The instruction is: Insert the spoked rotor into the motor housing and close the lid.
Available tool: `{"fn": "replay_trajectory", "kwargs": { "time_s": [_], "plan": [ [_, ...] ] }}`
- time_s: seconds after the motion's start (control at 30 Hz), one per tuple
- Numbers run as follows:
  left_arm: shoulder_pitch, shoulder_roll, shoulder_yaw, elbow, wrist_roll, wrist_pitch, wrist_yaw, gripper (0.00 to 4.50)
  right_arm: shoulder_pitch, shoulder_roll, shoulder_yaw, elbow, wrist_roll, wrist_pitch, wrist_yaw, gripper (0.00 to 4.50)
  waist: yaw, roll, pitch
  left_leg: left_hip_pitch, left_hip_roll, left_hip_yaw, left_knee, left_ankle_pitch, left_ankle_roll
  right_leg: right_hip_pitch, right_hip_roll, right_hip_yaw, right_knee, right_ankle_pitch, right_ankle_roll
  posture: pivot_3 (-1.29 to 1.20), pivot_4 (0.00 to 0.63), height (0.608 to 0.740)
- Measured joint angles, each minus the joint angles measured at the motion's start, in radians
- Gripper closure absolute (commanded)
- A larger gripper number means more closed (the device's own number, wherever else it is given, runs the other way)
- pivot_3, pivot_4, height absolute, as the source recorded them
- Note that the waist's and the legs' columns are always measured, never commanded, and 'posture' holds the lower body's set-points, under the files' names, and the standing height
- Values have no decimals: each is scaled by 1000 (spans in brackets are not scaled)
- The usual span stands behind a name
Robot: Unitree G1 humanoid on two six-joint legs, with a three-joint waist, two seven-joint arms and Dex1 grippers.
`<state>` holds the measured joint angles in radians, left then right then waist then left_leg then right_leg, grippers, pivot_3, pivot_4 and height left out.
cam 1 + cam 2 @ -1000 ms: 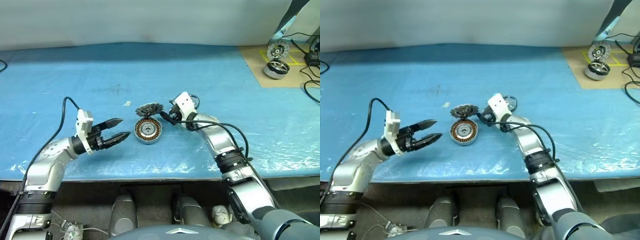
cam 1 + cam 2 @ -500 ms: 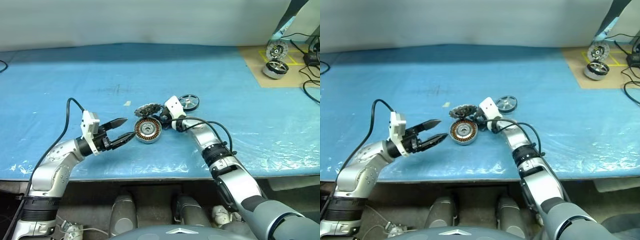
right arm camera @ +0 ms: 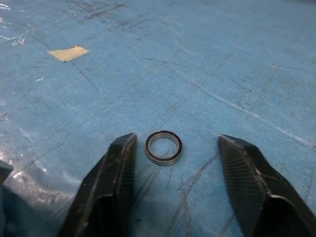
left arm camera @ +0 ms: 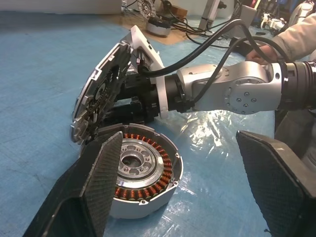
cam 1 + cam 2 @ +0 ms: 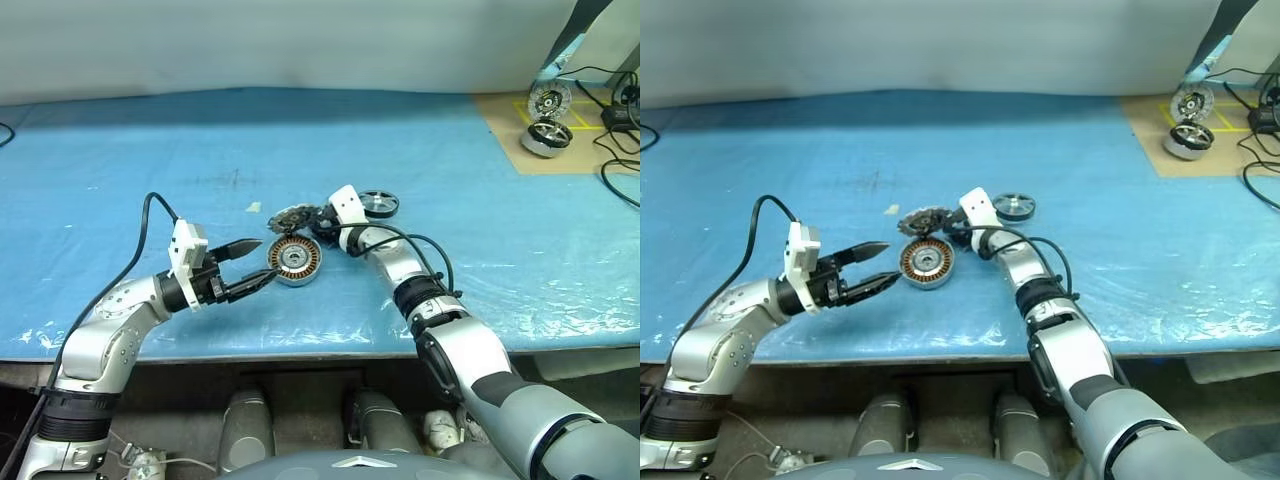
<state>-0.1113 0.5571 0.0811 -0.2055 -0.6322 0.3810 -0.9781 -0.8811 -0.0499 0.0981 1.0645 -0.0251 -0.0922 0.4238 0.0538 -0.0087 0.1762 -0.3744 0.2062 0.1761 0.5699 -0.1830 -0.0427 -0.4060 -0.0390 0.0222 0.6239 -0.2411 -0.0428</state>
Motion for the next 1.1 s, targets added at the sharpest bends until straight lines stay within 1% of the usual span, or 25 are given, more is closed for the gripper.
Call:
{"fn": "replay_trajectory", "kwargs": {
  "time_s": [0.13, 0.3, 0.4, 0.5, 0.57, 0.77, 0.83, 0.97, 1.1],
  "plan": [
    [0, 0, 0, 3, 0, -1, -12, 631, 0, 4, 1, 4, -8, -10, 3, 3890, -1, 0, 0, 0, 0, 0, 0, 0, 0, 0, 0, 0, 0, 0, 0, 0, 150, 740],
    [-9, 0, 0, 5, 1, 0, -12, 631, 1, 4, 2, 2, -13, -9, -4, 3890, -2, 0, 0, 0, 0, 0, 0, 0, 0, 0, 0, 0, 0, 0, 0, 0, 150, 740],
    [-12, 1, 0, 3, 0, 10, -11, 631, 37, -10, 3, -53, -14, -4, 15, 3890, 1, 0, 0, 0, 0, 0, 0, 0, 0, 0, -1, 0, -1, 0, 0, 0, 150, 740],
    [-17, 6, -2, -4, -4, 23, -11, 631, 126, -53, 10, -198, -12, 29, 56, 3890, 9, 0, 0, -1, 0, 0, -1, 0, 0, 0, -1, 0, -1, 0, 0, 0, 150, 740],
    [-19, 7, -2, -12, -8, 26, -13, 631, 205, -96, 11, -335, -8, 82, 86, 3890, 18, 0, 0, 0, 0, 0, -2, 0, 0, 0, -1, 0, -2, 0, 0, 0, 150, 740],
    [-23, 8, -8, -3, -9, 29, -51, 631, 486, -243, 15, -822, 54, 329, 210, 3890, 23, -1, 0, 1, 0, 0, -5, 0, 0, 1, 0, 0, -5, 0, 1, 0, 150, 740],
    [-27, 8, -13, 21, -3, 17, -75, 631, 549, -282, 20, -947, 79, 415, 249, 3890, 19, -1, 0, 2, 0, 0, -6, 0, 0, 1, 1, 1, -6, 0, 1, 0, 150, 740],
    [-29, 8, -29, 78, 25, -18, -121, 631, 610, -333, 22, -1108, 143, 561, 296, 3890, 14, 0, 0, 4, 0, 0, -8, 0, 0, 0, 2, 4, -7, -1, 1, 0, 150, 740],
    [-29, -6, -37, 139, 52, -69, -151, 631, 601, -349, 21, -1227, 221, 664, 338, 3890, 15, 0, 0, 4, 0, 0, -8, 0, 0, 0, 1, 5, -7, -1, 2, 0, 150, 740]
  ]
}}
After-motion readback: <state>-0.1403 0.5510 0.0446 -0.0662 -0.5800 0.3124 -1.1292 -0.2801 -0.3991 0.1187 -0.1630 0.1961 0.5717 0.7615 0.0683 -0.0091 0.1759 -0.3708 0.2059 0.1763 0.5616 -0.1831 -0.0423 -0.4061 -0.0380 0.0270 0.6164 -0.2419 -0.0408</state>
